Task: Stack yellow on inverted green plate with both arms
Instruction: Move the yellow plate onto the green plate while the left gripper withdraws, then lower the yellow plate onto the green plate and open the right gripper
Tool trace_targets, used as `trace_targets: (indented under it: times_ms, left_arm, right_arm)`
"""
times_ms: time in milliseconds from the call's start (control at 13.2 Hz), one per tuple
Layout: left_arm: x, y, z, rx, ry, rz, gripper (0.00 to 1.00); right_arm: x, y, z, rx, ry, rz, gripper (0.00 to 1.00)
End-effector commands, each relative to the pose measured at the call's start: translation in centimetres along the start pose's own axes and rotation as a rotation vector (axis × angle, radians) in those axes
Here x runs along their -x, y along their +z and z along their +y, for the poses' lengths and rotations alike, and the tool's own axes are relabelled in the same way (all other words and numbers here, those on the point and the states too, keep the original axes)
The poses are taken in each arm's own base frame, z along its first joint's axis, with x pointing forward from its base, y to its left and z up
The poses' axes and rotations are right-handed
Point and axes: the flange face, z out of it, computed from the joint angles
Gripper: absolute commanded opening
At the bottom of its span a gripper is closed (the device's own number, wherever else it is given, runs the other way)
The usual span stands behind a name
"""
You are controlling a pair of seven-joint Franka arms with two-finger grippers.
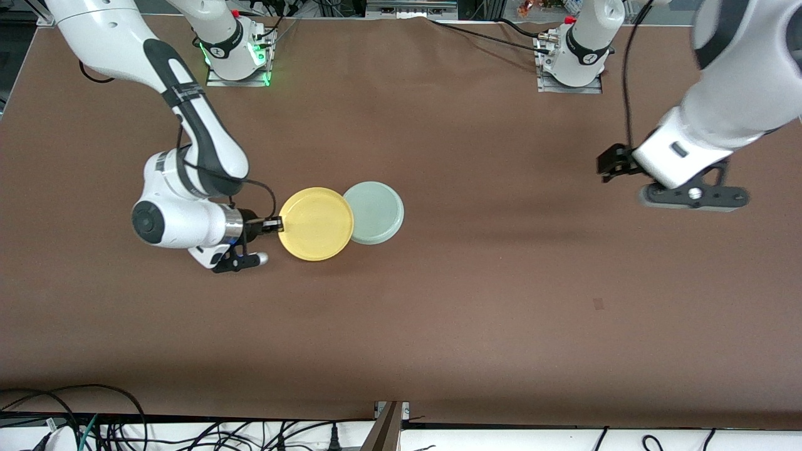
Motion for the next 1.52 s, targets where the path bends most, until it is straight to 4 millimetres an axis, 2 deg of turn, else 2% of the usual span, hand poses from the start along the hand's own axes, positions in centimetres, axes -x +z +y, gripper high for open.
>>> trace_targets:
  times_ms: [0,76,227,303,455,531,682,986,1441]
  left_arm:
    - [3.9,1.3,-4.1,0.046,-0.025,-0.032,1.0]
    - [4.7,1.7,-6.2,0.05,-0.057,-0.041,1.0]
    - [6.2,2.3,-8.7,0.05,-0.081,-0.035,1.0]
    - [7.0,2.5,-10.0,0.058,-0.092,-0.024,1.0]
    - [8.4,3.1,-11.1,0.052,-0.095,0.006,1.0]
    - [9.0,3.0,-11.0,0.035,-0.087,0.02,1.0]
    - [8.8,3.1,-10.2,0.025,-0.076,0.014,1.0]
    - [8.5,3.1,-10.6,0.007,-0.078,0.015,1.0]
    - [8.3,2.7,-11.3,0.008,-0.093,0.034,1.0]
  right_arm:
    - [3.4,1.7,-2.3,0.002,0.026,0.039,0.0]
    - [3.9,2.5,-3.7,-0.003,0.042,0.05,0.0]
    - [4.8,3.8,-5.7,-0.012,0.064,0.065,0.0]
    - [5.3,4.6,-6.0,-0.011,0.063,0.071,0.0]
    - [6.1,6.0,-6.1,-0.009,0.06,0.085,0.0]
    - [6.3,6.6,-6.2,-0.011,0.067,0.09,0.0]
    - [6.4,7.2,-7.1,-0.021,0.089,0.094,0.0]
    - [6.7,8.7,-9.2,-0.026,0.093,0.112,0.0]
    - [6.7,9.5,-9.1,-0.028,0.095,0.11,0.0]
